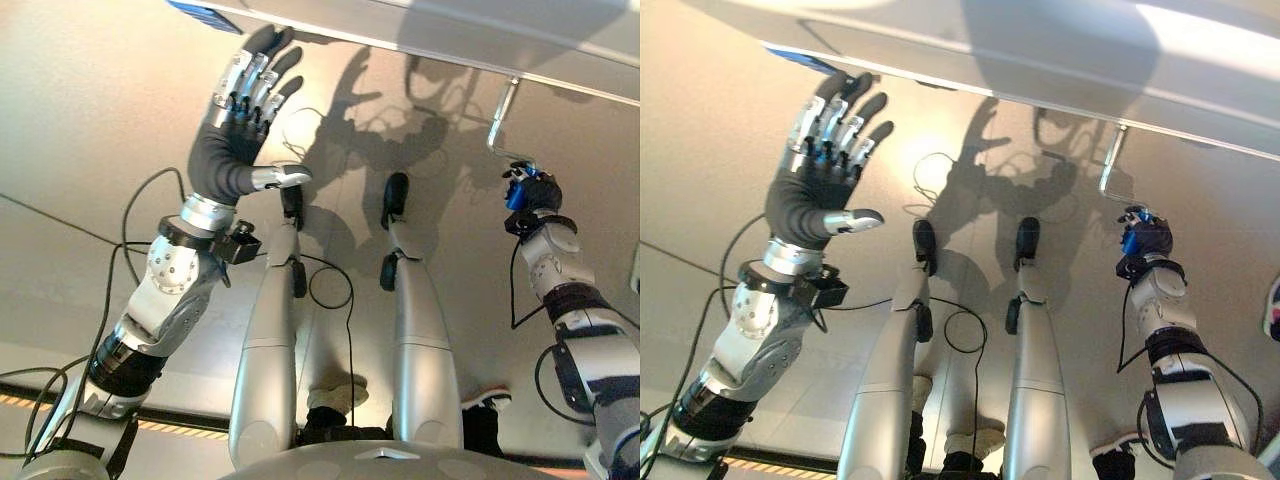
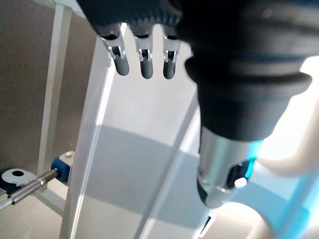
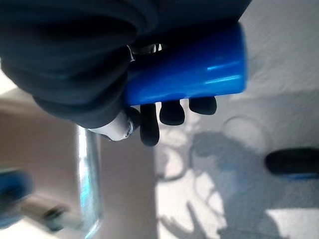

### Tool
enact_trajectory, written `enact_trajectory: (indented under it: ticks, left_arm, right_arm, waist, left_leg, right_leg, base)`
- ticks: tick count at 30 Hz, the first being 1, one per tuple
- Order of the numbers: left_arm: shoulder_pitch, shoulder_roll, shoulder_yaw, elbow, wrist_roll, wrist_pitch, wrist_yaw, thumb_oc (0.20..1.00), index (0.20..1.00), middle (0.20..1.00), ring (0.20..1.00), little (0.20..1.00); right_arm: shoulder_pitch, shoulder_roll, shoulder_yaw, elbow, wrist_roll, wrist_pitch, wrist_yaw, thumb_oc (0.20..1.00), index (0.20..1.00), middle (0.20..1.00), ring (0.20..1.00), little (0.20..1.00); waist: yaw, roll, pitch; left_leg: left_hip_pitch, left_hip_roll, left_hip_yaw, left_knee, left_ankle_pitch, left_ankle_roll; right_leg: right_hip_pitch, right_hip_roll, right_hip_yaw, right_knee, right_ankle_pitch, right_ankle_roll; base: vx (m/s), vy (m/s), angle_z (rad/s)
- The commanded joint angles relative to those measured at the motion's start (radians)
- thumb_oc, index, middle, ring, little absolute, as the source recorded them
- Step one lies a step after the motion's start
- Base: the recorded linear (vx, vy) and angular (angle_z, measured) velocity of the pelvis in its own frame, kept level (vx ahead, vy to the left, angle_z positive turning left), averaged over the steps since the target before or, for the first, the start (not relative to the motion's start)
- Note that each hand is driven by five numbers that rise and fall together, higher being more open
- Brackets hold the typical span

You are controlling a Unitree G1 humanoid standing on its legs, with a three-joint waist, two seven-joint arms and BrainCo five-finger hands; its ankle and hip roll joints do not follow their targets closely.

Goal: Raise the hospital bed

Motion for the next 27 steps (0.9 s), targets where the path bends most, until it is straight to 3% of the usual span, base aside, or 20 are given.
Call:
enact_trajectory:
  ticks: [1,2,3,5,12,15,20,23,27]
  left_arm:
    - [0.092,-0.007,0.095,-0.121,0.048,-0.058,-0.026,1.000,1.000,1.000,1.000,1.000]
    - [0.119,0.010,0.132,-0.139,0.056,-0.059,-0.032,1.000,1.000,1.000,1.000,1.000]
    - [0.120,0.010,0.131,-0.141,0.055,-0.059,-0.032,1.000,1.000,1.000,1.000,1.000]
    - [0.158,0.030,0.174,-0.163,0.058,-0.058,-0.041,1.000,1.000,1.000,1.000,1.000]
    - [0.211,0.069,0.217,-0.207,0.043,-0.058,-0.075,1.000,1.000,1.000,1.000,1.000]
    - [0.226,0.088,0.212,-0.232,0.024,-0.061,-0.091,1.000,1.000,1.000,1.000,1.000]
    - [0.199,0.088,0.163,-0.210,0.026,-0.060,-0.083,1.000,1.000,1.000,1.000,1.000]
    - [0.147,0.052,0.107,-0.171,0.021,-0.054,-0.065,1.000,1.000,1.000,1.000,1.000]
    - [0.108,0.017,0.065,-0.150,0.031,-0.051,-0.040,1.000,1.000,1.000,1.000,1.000]
  right_arm:
    - [0.330,-0.124,-0.195,-0.089,0.085,-0.070,-0.049,0.200,0.200,0.200,0.200,0.200]
    - [0.424,-0.131,-0.236,-0.285,0.068,-0.084,-0.024,0.200,0.200,0.200,0.200,0.200]
    - [0.429,-0.130,-0.239,-0.291,0.066,-0.083,-0.026,0.200,0.200,0.200,0.200,0.200]
    - [0.529,-0.144,-0.276,-0.516,0.067,-0.088,0.035,0.200,0.200,0.200,0.200,0.200]
    - [0.638,-0.194,-0.275,-0.812,0.170,-0.070,0.180,0.200,0.200,0.200,0.200,0.200]
    - [0.633,-0.228,-0.172,-0.938,0.285,-0.026,0.284,0.200,0.200,0.200,0.200,0.200]
    - [0.506,-0.232,0.021,-0.958,0.353,0.014,0.310,0.200,0.200,0.200,0.200,0.200]
    - [0.291,-0.171,0.227,-0.961,0.365,0.029,0.296,0.200,0.200,0.200,0.200,0.200]
    - [0.126,-0.094,0.354,-0.941,0.383,0.017,0.272,0.200,0.200,0.200,0.200,0.200]
  waist:
    - [-0.051,0.012,-0.016]
    - [-0.065,0.000,-0.016]
    - [-0.064,0.000,-0.016]
    - [-0.078,-0.011,-0.016]
    - [-0.092,-0.027,-0.016]
    - [-0.088,-0.031,-0.016]
    - [-0.069,-0.017,-0.016]
    - [-0.043,0.004,-0.016]
    - [-0.025,0.015,-0.016]
  left_leg:
    - [0.006,0.012,-0.016,0.065,-0.083,-0.027]
    - [0.003,0.013,-0.014,0.067,-0.083,-0.028]
    - [0.004,0.013,-0.014,0.067,-0.083,-0.028]
    - [0.001,0.015,-0.011,0.069,-0.083,-0.029]
    - [-0.002,0.022,-0.006,0.079,-0.083,-0.032]
    - [-0.003,0.024,-0.005,0.076,-0.079,-0.032]
    - [-0.007,0.022,-0.008,0.079,-0.072,-0.032]
    - [-0.010,0.021,-0.008,0.079,-0.068,-0.029]
    - [-0.013,0.018,-0.009,0.079,-0.067,-0.025]
  right_leg:
    - [0.023,0.030,-0.020,-0.005,-0.018,0.065]
    - [0.020,0.031,-0.019,-0.002,-0.017,0.067]
    - [0.020,0.031,-0.019,-0.002,-0.017,0.067]
    - [0.017,0.031,-0.017,-0.001,-0.014,0.068]
    - [0.021,0.034,-0.014,-0.004,-0.009,0.070]
    - [0.024,0.035,-0.013,-0.008,-0.004,0.071]
    - [0.026,0.033,-0.017,-0.010,0.000,0.070]
    - [0.022,0.032,-0.021,-0.007,0.003,0.067]
    - [0.020,0.031,-0.023,-0.008,0.004,0.063]
  base:
    - [-0.01,-0.007,-0.06]
    - [0.00,0.003,-0.04]
    - [-0.01,0.012,-0.07]
    - [-0.01,0.006,-0.07]
    - [0.00,-0.003,-0.02]
    - [0.00,0.000,0.00]
    - [0.00,0.000,0.00]
    - [0.00,0.000,0.00]
    - [0.00,-0.007,-0.04]
